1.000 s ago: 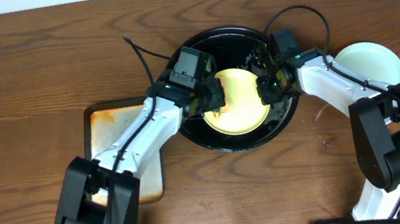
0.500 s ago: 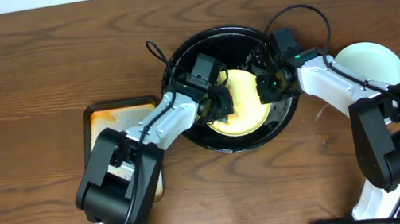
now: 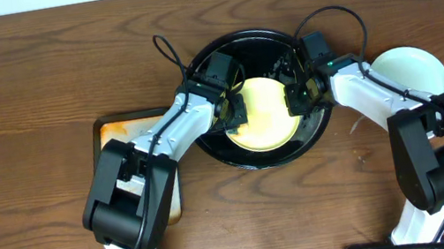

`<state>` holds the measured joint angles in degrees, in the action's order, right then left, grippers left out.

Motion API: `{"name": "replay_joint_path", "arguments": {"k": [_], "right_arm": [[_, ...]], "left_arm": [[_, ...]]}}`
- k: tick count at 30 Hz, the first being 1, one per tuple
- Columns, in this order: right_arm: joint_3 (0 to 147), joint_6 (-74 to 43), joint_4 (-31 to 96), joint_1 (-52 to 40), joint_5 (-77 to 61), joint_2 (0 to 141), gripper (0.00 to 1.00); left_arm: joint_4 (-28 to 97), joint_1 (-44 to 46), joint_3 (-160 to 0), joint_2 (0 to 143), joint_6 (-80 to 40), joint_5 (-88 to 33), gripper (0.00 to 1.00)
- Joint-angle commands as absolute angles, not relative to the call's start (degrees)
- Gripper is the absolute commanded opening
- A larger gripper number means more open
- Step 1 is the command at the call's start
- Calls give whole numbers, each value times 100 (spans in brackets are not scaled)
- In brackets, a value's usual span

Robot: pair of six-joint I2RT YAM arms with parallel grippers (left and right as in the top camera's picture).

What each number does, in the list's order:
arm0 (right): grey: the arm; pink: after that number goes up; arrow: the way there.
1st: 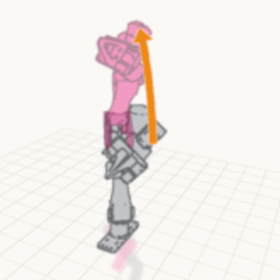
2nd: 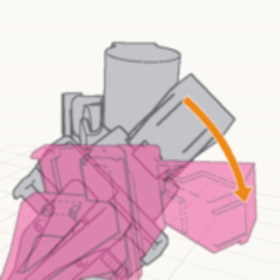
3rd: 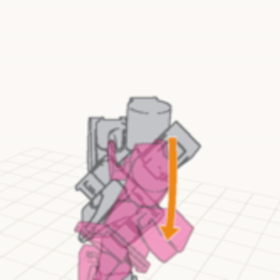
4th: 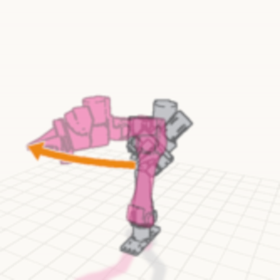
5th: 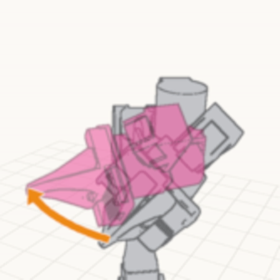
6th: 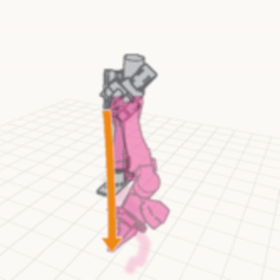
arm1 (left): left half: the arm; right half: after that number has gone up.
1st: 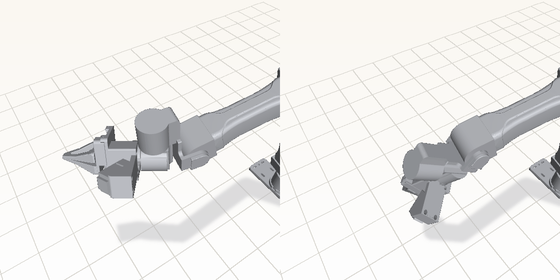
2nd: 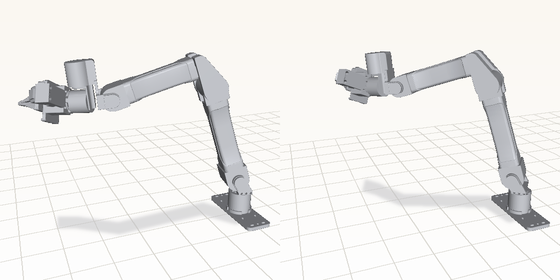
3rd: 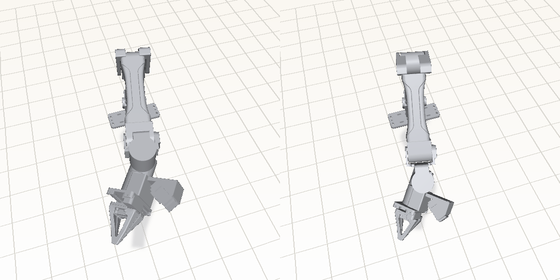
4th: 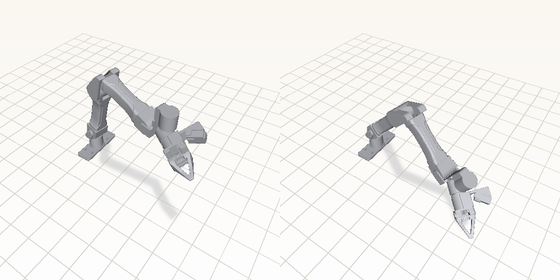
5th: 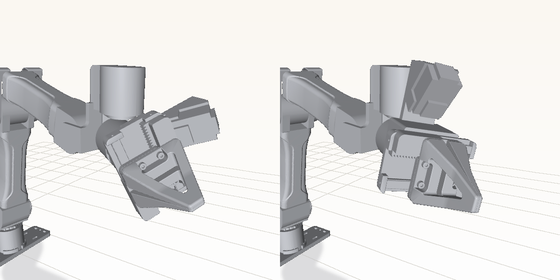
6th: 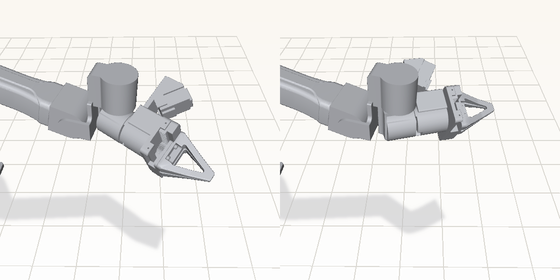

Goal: Clean dirty plates on tray and stack at the side
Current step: 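Scrub the yellow plate with the sponge while right gripper holds rim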

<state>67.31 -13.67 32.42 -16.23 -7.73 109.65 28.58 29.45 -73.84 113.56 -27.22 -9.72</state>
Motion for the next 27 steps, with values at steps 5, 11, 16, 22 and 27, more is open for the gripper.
{"name": "replay_joint_path", "arguments": {"k": [5,11,16,22,27], "right_arm": [[6479,-1476,3319,-1653,-298,10984,1],[6479,-1483,3339,-1653,-292,10984,1],[6479,-1544,3406,-1653,-180,10984,1],[6479,-1542,3402,-1653,-172,10984,1],[6587,-1439,3433,-1643,-174,10927,1]], "left_arm": [[3452,2821,-7909,11622,-2530,301,8],[4032,2818,-8388,11620,-2532,805,8],[4346,2818,-8685,11616,-2530,823,8],[4729,2797,-8941,11616,-2528,821,8],[4943,2759,-8952,11616,-2502,633,8]]}}
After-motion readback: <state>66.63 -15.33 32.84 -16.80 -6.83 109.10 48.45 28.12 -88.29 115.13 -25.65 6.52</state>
